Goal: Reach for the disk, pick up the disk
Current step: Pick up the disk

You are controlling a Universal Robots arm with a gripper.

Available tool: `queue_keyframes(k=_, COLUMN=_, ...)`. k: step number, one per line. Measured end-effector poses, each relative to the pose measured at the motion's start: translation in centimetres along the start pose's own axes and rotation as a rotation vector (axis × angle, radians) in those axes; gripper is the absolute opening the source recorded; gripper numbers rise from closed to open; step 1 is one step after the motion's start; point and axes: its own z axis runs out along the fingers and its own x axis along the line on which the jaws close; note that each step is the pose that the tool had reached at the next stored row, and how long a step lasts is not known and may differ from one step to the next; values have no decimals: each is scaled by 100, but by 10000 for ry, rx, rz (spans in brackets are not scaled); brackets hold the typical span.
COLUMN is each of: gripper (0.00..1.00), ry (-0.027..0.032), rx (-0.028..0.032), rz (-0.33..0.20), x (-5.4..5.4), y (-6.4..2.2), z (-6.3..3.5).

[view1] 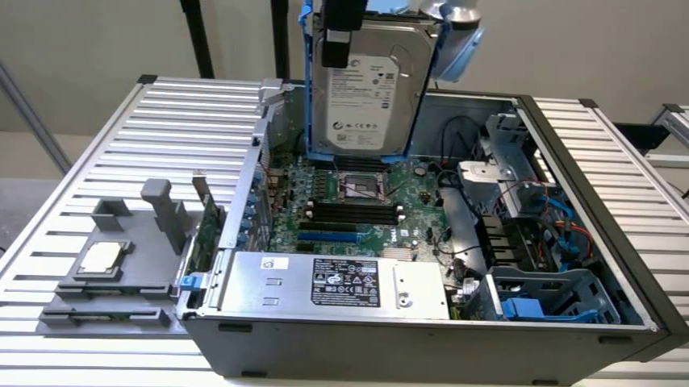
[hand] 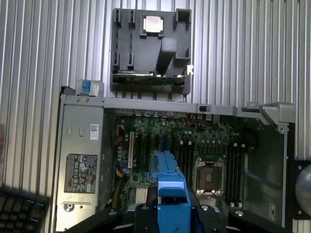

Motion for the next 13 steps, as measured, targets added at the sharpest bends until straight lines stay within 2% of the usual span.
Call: queue_keyframes(k=13, gripper=33, ry=-56, rx=2, rz=-2, x=185, y=-588, z=-36)
